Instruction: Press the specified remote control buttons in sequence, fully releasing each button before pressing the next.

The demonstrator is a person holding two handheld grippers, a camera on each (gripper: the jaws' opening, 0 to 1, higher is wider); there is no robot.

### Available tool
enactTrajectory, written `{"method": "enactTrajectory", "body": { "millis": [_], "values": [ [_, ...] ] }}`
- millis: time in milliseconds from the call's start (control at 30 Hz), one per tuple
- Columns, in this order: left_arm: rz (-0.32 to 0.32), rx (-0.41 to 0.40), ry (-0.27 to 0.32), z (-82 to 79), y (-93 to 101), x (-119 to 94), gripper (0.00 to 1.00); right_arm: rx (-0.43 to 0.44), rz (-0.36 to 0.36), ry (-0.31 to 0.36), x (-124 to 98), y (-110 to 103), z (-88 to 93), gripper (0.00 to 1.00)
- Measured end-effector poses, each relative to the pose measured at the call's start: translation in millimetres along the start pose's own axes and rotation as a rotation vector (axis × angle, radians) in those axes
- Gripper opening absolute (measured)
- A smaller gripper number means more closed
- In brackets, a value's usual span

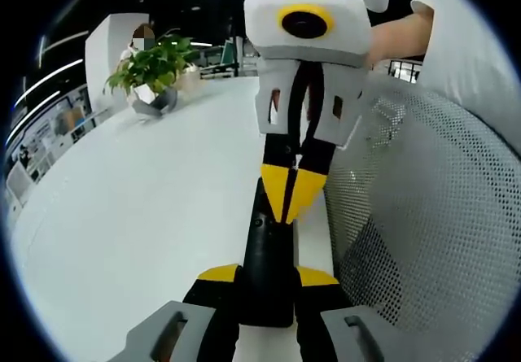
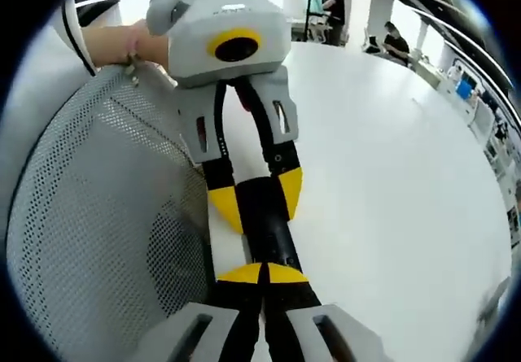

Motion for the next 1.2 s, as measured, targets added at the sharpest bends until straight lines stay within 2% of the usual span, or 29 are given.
{"method": "enactTrajectory", "body": {
  "millis": [133, 200, 433, 600, 700, 800, 1000, 1200],
  "values": [
    [0.0, 0.0, 0.0, 0.2, 0.0, 0, 0.24, 0.011, -0.006, -0.013, 3, 4, 0.6, 0.0],
    [0.0, 0.0, 0.0, 0.1, 0.1, 0, 0.24, -0.043, -0.016, -0.027, 3, 3, 0.4, 0.0],
    [0.0, 0.0, 0.0, 0.7, -0.3, 1, 0.24, 0.02, -0.004, -0.049, 4, 5, -2.0, 0.0],
    [-0.002, 0.001, 0.0, 0.7, 0.0, 1, 0.24, 0.188, -0.034, -0.018, 1, 10, 0.9, 0.0],
    [-0.001, 0.001, 0.0, 0.5, 0.1, 1, 0.24, 0.135, 0.009, -0.039, 0, 19, 1.7, 0.0],
    [-0.001, 0.002, 0.0, 0.3, 0.4, 1, 0.24, 0.149, -0.012, -0.026, 3, 21, -0.7, 0.0],
    [-0.001, 0.003, 0.001, 0.1, 0.4, 0, 0.24, 0.122, -0.037, -0.078, 7, 23, -3.3, 0.0],
    [-0.001, 0.004, 0.001, 0.0, 0.6, 0, 0.24, 0.168, -0.023, -0.141, 13, 30, -7.9, 0.0]
  ]
}}
Point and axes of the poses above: the point that each gripper's makers call its tool centre point, and the gripper's own axes: x roughly forward along the fingers, y roughly to its right, z roughly out of its underside, the point moved 8 cm from there along -x, roughly backward along the fingers, and after that the axes turned 11 degrees about y, right-handed, at the moved point
